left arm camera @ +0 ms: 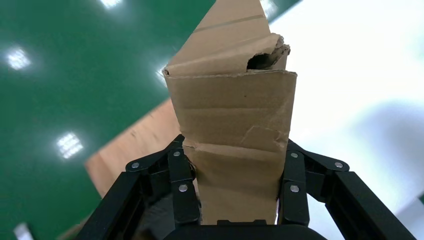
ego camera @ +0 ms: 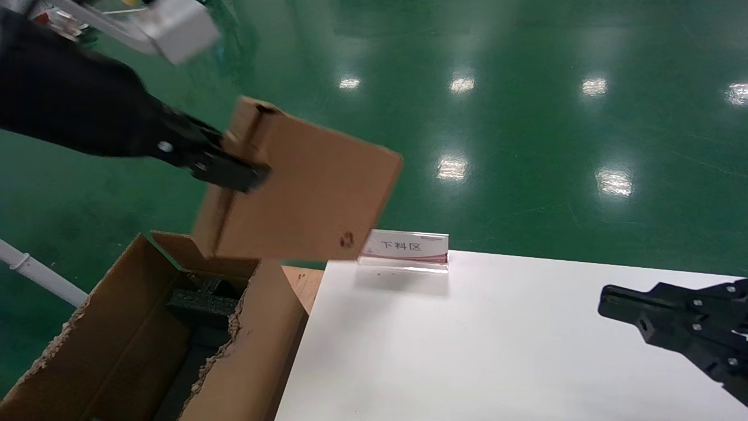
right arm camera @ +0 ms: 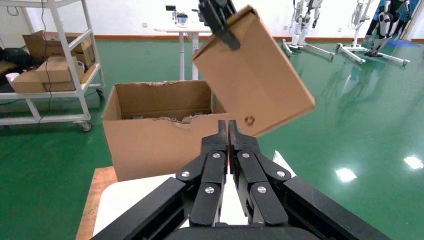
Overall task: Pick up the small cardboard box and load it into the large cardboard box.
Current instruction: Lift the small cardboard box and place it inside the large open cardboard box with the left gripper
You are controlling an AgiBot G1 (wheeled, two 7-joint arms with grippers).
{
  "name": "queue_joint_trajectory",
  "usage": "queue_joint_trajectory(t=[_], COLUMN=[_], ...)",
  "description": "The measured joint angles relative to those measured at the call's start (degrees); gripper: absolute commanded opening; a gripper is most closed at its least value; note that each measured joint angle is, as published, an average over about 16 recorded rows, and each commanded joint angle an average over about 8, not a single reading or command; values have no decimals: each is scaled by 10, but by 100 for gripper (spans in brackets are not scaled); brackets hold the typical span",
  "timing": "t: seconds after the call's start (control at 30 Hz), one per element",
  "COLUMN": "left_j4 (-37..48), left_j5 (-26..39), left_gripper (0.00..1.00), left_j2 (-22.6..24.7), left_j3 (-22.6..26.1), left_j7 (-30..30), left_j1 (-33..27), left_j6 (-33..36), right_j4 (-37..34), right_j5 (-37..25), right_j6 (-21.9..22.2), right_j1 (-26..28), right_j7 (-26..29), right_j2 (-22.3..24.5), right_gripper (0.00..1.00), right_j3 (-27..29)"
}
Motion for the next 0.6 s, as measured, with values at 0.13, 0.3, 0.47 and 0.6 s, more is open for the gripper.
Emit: queue_joint_trajectory(t=[0.13, 0.3, 0.47, 0.6], left_j4=[0, 0, 0, 0], left_j5=[10, 22, 24, 21], left_gripper=[0, 0, 0, 0], left_j2=[-19, -29, -36, -42], left_j3=[-4, 5, 17, 30], left_j7=[32, 62, 80, 89], left_j1=[-13, -30, -48, -64], left_j6=[-1, -2, -1, 0], right_j4=[0, 0, 0, 0], right_j5=[0, 0, 0, 0], right_j6=[0, 0, 0, 0], right_j1=[0, 0, 0, 0], right_j7=[0, 0, 0, 0], right_j2=[0, 0, 0, 0], right_gripper=[100, 100, 100, 100], right_j3=[0, 0, 0, 0])
